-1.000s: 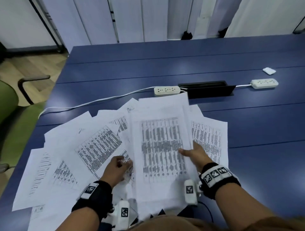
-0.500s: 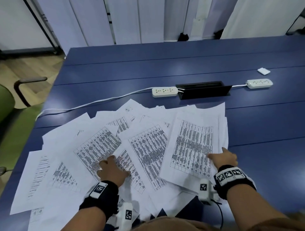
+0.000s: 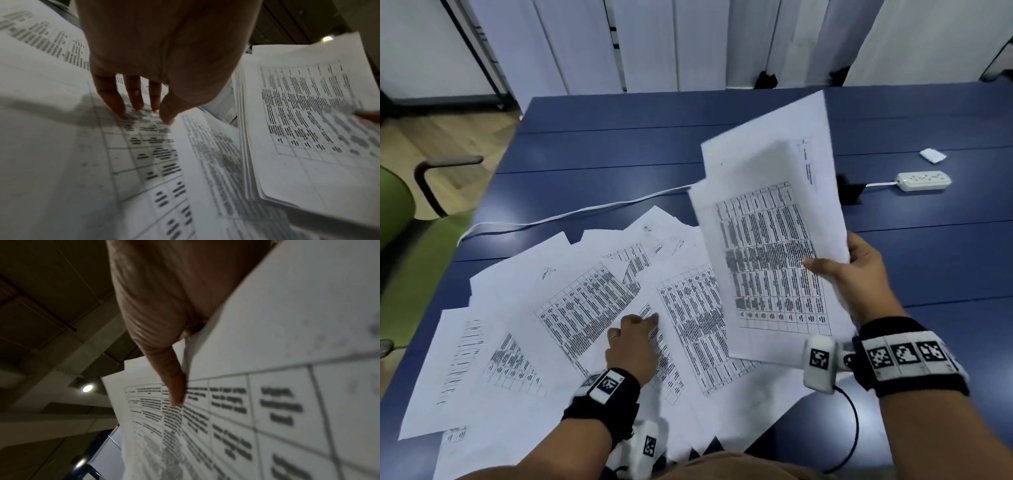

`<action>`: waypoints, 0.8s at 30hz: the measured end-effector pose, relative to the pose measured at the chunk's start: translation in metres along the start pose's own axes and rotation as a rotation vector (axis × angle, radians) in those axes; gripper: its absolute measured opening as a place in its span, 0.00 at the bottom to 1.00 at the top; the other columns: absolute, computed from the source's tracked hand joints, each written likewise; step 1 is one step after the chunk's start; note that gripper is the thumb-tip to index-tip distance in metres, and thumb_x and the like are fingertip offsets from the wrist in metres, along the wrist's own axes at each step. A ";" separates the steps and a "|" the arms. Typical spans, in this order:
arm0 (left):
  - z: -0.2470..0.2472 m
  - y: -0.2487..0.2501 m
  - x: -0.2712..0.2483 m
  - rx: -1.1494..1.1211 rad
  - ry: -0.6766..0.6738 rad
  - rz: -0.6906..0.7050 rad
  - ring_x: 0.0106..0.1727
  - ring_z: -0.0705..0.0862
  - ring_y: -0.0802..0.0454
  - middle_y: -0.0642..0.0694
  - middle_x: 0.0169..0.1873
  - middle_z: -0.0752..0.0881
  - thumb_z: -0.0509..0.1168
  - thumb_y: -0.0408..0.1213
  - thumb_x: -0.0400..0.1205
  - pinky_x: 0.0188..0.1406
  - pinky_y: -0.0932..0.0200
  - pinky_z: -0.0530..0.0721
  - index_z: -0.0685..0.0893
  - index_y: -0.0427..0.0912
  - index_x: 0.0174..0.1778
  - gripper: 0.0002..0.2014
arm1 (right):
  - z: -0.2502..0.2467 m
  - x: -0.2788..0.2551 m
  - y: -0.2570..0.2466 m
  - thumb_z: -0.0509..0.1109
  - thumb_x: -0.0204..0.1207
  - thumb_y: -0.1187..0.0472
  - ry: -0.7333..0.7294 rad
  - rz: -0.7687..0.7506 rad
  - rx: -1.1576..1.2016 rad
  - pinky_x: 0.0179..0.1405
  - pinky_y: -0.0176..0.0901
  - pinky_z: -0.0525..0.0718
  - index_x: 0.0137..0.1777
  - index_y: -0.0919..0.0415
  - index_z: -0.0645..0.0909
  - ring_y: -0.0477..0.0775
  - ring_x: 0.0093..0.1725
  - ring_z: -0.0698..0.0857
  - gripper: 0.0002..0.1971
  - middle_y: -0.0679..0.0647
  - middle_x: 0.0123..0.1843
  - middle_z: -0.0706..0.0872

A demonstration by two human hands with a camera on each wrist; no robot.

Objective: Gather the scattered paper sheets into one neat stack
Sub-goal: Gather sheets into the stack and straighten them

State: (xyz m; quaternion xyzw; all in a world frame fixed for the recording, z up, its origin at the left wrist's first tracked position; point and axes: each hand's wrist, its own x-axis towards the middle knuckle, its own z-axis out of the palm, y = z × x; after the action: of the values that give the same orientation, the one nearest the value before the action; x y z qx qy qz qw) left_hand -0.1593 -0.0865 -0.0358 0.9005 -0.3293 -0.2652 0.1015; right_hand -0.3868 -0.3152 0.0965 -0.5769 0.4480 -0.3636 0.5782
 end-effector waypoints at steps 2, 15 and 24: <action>0.001 0.007 0.004 -0.103 -0.032 0.050 0.70 0.67 0.41 0.44 0.73 0.67 0.60 0.35 0.83 0.66 0.50 0.72 0.68 0.57 0.79 0.27 | 0.002 0.001 0.002 0.75 0.64 0.82 -0.054 0.026 0.065 0.46 0.40 0.88 0.54 0.50 0.82 0.46 0.46 0.89 0.27 0.48 0.48 0.91; 0.008 0.025 0.011 -0.866 -0.142 -0.154 0.58 0.77 0.45 0.50 0.52 0.75 0.68 0.38 0.77 0.64 0.37 0.79 0.74 0.50 0.51 0.11 | 0.037 -0.007 0.130 0.79 0.63 0.40 -0.206 0.239 -1.079 0.67 0.55 0.76 0.73 0.54 0.72 0.62 0.71 0.69 0.40 0.59 0.71 0.69; 0.003 0.020 0.014 -1.068 -0.190 -0.173 0.71 0.78 0.41 0.46 0.77 0.70 0.67 0.30 0.82 0.68 0.40 0.79 0.59 0.45 0.82 0.34 | 0.050 -0.013 0.111 0.80 0.69 0.58 -0.341 0.489 -0.483 0.63 0.45 0.76 0.68 0.64 0.73 0.56 0.60 0.80 0.30 0.63 0.66 0.82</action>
State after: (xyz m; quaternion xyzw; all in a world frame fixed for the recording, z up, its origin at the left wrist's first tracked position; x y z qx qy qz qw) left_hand -0.1628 -0.1106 -0.0373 0.7197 -0.0816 -0.4829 0.4921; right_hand -0.3543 -0.2785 -0.0154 -0.6248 0.5427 0.0023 0.5613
